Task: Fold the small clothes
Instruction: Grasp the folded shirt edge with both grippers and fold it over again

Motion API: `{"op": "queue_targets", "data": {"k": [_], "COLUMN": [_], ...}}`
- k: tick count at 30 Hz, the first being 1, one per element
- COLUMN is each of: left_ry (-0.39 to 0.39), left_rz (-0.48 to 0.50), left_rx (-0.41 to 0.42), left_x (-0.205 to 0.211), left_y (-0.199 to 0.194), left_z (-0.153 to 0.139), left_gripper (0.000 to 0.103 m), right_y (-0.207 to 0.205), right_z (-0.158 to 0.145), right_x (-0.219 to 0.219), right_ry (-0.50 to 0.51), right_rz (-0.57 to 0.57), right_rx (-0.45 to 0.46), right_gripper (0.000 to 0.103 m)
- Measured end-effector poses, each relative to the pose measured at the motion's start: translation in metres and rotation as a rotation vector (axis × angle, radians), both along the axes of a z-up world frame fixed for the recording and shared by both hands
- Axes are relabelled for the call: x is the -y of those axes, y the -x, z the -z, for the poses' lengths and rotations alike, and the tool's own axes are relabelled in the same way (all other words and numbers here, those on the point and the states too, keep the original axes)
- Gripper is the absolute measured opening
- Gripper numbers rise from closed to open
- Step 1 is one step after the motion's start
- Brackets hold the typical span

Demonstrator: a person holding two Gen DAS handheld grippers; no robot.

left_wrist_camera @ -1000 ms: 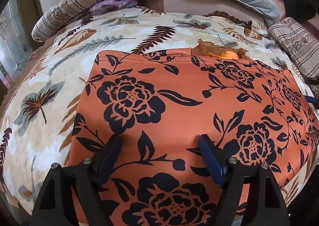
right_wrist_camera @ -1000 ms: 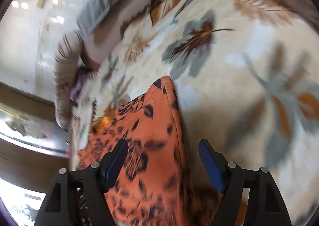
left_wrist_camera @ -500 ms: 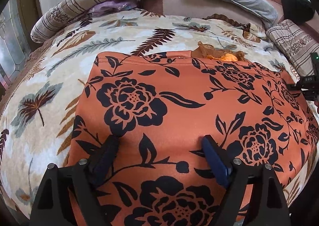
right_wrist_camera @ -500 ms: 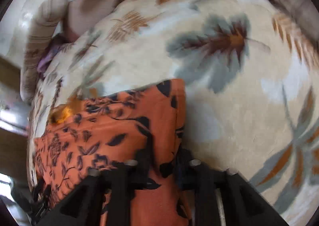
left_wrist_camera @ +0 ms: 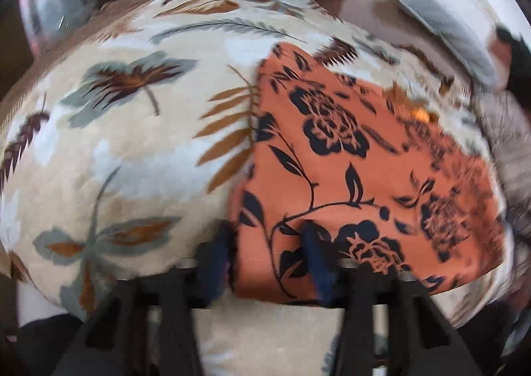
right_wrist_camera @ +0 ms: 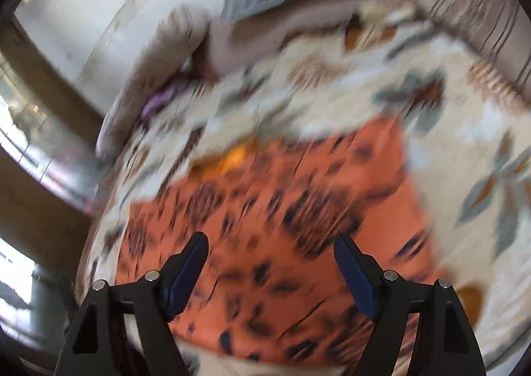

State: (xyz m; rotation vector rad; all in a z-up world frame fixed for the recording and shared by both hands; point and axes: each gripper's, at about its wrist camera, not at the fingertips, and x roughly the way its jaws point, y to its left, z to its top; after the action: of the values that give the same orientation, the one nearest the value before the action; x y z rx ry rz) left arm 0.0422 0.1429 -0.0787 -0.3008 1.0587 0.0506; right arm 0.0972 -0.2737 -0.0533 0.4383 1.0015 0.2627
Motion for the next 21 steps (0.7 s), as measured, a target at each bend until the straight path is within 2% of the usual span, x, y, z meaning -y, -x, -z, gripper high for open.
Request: {"op": "queue_targets", "data": {"k": [2,4,6,7,10,11,12,13,14,16,19,21], "left_ry": [-0.007,-0.005,0.008,0.009,0.010,0.017,0.005,-0.028,-0.018,0.033,-0.046,-0.081], "left_rz": [-0.035,-0.024,0.006,0.024,0.083,0.103,0.110,0.094,0.077,0.024,-0.004,0.005], "left_rx": [0.033,0.061,0.051,0.041,0.024,0.010,-0.023,-0.067,-0.091,-0.089,-0.046,-0.032], "left_x": [-0.008,-0.013,-0.017,-0.016,-0.011,-0.010,-0.010,-0.013,-0.019,-0.035,-0.036,-0.032], "left_y": [0.003,-0.005,-0.025,-0.038,-0.078,-0.093,-0.109,-0.122,-0.134,-0.145,-0.143,-0.138], "left_z": [-0.013,-0.024,-0.028,-0.028,-0.024,-0.020,-0.013,-0.003,0.005,0.008,-0.007,-0.012], "left_gripper": [0.036,0.037,0.046,0.057,0.058,0.054,0.046,0.025,0.027,0.027,0.027,0.027], "right_y": [0.004,0.008,0.011,0.012,0.013,0.010,0.011,0.011,0.011,0.009,0.000,-0.018], "right_z": [0.015,0.027,0.030,0.031,0.034,0.036,0.036,0.036,0.036,0.035,0.028,0.021], "right_x": [-0.008,-0.007,-0.007,-0.008,-0.003,0.001,0.001,0.002,0.002,0.003,0.017,0.032], "right_ry": [-0.001,-0.020,-0.025,-0.029,-0.058,-0.063,-0.066,-0.069,-0.070,-0.086,-0.154,-0.164], "right_rz": [-0.001,0.014,0.013,0.011,0.016,0.017,0.017,0.015,0.012,0.013,0.036,0.062], "right_rx": [-0.037,-0.054,-0.053,-0.052,-0.051,-0.050,-0.047,-0.042,-0.041,-0.050,-0.062,-0.051], "right_gripper": [0.081,0.080,0.081,0.081,0.081,0.081,0.081,0.081,0.081,0.081,0.081,0.081]}}
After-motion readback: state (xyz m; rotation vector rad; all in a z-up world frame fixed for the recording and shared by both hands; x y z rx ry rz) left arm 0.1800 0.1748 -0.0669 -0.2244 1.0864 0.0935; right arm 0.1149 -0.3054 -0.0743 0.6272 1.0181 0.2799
